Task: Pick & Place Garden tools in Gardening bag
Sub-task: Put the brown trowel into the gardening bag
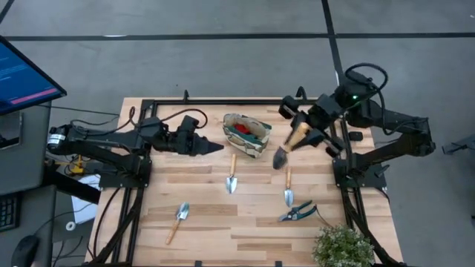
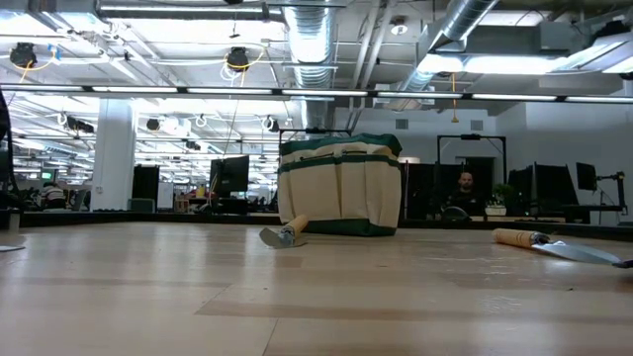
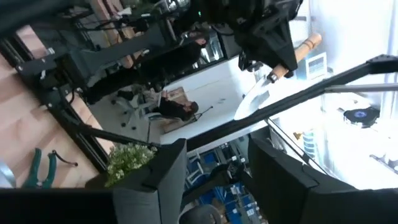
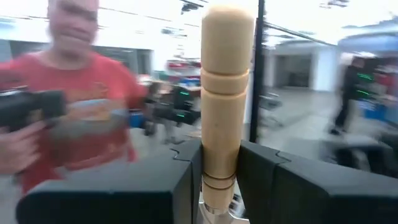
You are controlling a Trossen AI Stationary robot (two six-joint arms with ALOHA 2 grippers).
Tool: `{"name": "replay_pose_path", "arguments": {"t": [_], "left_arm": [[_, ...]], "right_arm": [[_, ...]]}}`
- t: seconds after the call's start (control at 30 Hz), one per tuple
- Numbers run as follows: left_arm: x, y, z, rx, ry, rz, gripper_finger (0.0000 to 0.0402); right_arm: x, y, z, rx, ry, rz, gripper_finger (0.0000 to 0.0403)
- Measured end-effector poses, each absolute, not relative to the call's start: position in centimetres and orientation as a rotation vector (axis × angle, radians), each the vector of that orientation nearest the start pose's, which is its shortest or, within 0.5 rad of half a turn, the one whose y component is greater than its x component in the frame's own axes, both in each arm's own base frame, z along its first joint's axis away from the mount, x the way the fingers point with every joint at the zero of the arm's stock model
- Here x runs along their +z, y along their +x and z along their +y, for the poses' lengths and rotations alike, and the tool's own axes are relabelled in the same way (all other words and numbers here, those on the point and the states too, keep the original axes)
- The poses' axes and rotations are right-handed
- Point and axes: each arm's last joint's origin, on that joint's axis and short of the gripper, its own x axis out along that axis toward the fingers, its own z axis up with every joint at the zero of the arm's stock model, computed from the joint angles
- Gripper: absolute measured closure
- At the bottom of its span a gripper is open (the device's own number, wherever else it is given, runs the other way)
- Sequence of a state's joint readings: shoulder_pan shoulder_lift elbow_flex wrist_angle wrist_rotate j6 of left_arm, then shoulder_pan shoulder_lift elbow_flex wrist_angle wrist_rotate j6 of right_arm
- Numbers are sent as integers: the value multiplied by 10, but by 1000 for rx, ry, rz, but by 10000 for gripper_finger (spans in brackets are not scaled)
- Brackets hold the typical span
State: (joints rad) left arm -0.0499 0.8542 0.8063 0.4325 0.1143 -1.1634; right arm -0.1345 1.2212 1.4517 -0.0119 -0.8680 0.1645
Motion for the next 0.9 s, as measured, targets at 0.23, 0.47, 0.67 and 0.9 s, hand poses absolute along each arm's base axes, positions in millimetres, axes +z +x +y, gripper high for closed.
{"name": "replay_pose_path", "arguments": {"t": [0.23, 0.47, 0.67, 0.9], "left_arm": [[402, 156, 2, -342, -1076, -389, 241], [414, 127, 12, -304, -994, -524, 243], [417, 117, 15, -256, -923, -582, 243], [417, 116, 17, -212, -904, -607, 243]], "right_arm": [[451, 246, -31, 319, 72, 153, 337], [412, 244, -37, 131, 44, 292, 334], [361, 285, -48, -175, 154, 232, 335], [330, 348, -24, -374, 202, 193, 333]]}}
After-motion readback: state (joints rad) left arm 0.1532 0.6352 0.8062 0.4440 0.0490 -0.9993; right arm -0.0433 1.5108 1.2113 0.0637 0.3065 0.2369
